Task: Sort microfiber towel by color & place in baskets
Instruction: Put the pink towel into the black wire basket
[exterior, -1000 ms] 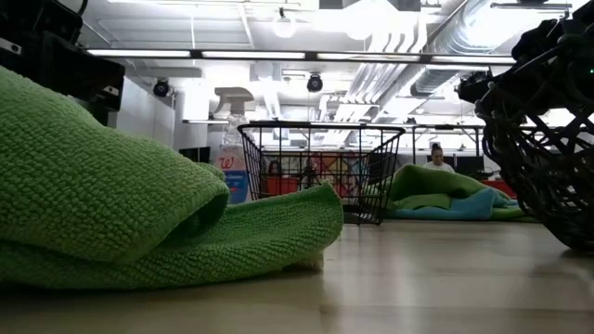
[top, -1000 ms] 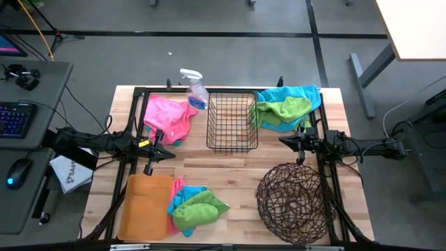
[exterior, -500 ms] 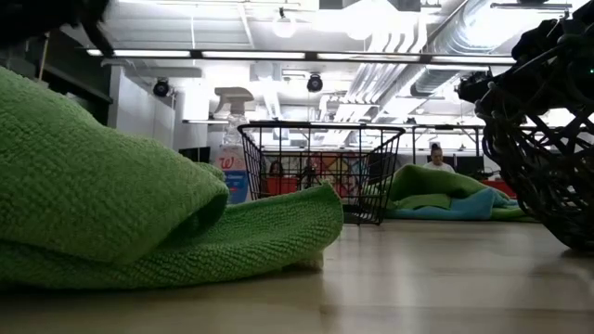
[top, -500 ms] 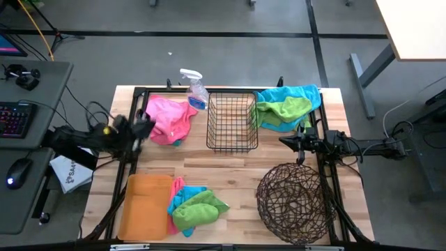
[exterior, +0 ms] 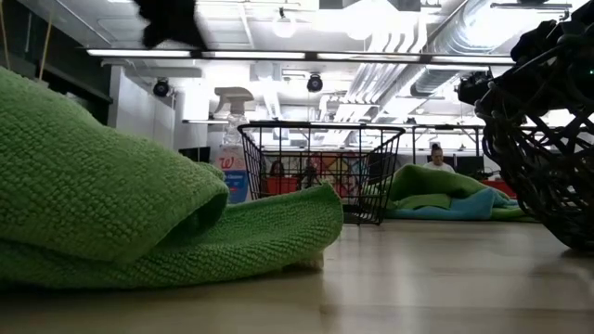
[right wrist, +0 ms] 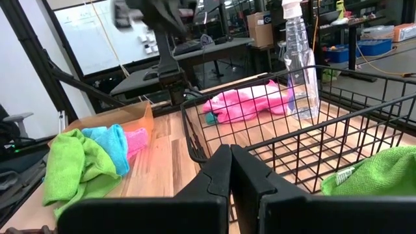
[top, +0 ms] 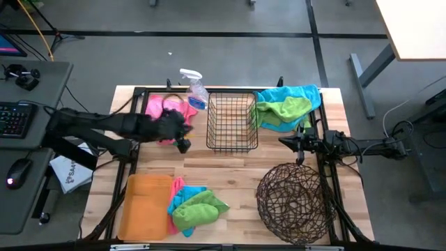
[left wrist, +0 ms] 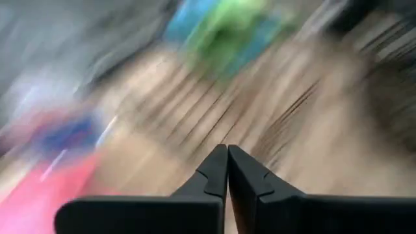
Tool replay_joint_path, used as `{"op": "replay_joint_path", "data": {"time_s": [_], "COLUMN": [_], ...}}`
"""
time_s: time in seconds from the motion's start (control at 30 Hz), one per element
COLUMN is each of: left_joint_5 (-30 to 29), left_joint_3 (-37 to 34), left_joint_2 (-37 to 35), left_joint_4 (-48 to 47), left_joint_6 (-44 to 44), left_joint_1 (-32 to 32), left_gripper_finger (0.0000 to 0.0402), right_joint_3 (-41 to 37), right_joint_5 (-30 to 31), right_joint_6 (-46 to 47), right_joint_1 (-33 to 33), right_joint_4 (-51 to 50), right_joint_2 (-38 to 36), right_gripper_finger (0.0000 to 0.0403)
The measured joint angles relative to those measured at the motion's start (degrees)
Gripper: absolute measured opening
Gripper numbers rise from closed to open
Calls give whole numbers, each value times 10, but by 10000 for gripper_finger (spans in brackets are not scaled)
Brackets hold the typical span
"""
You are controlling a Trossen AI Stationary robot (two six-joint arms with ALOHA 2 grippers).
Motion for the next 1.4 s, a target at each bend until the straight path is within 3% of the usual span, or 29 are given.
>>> {"op": "replay_joint_path", "data": {"time_s": [0.07, 0.13, 0.2, 0.3, 0.37, 0.6, 0.7, 0.9, 1.07, 1.4], "left_joint_5": [-37, -59, -19, 81, 113, 124, 163, 189, 214, 183], "left_joint_3": [30, 32, 18, -9, -26, -32, -32, -32, -32, -32], "left_joint_2": [30, 44, 52, 52, 53, 96, 122, 167, 192, 243], "left_joint_4": [-134, -209, -243, -240, -225, -211, -198, -179, -173, -169], "left_joint_6": [-61, -115, -124, -116, -76, 47, 63, 67, 49, 40], "left_joint_1": [11, 37, 81, 161, 208, 343, 380, 399, 396, 393], "left_gripper_finger": [1, 5, 13, 36, 58, 150, 185, 224, 227, 227], "right_joint_3": [0, 0, 0, 0, 0, 0, 0, 0, 0, 0], "right_joint_5": [0, 0, 0, 0, 0, 0, 0, 0, 0, 0], "right_joint_6": [0, 0, 0, 0, 0, 0, 0, 0, 0, 0], "right_joint_1": [0, 0, 0, 0, 0, 0, 0, 0, 0, 0], "right_joint_4": [0, 0, 0, 0, 0, 0, 0, 0, 0, 0], "right_joint_2": [0, 0, 0, 0, 0, 0, 0, 0, 0, 0], "right_gripper_finger": [0, 0, 0, 0, 0, 0, 0, 0, 0, 0]}}
